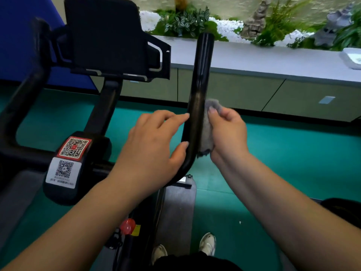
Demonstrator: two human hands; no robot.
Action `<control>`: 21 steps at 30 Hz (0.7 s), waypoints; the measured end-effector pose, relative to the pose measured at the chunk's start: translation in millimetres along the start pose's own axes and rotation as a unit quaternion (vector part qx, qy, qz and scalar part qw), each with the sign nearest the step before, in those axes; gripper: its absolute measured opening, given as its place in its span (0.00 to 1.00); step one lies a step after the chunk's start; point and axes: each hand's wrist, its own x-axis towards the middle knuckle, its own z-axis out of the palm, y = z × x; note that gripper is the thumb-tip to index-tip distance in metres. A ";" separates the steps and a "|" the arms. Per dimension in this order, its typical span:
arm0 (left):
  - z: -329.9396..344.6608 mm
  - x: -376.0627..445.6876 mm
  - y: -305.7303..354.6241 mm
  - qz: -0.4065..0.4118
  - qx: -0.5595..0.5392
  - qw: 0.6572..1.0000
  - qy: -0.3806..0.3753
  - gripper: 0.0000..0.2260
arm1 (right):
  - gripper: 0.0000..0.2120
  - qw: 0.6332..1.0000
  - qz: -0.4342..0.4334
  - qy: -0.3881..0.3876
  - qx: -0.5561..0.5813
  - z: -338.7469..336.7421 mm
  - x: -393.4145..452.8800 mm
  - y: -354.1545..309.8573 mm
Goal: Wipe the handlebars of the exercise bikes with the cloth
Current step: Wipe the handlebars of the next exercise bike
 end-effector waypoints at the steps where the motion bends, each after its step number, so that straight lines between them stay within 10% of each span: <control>1: 1.7 4.5 5.0 -0.004 0.005 1.000 -0.009 0.26 | 0.06 1.000 -0.009 -0.005 0.006 6.9 15.5 -9.2; 21: 15.1 49.8 19.8 -0.056 0.029 0.998 0.006 0.27 | 0.07 0.991 -0.099 -0.044 -0.080 23.2 68.9 -20.6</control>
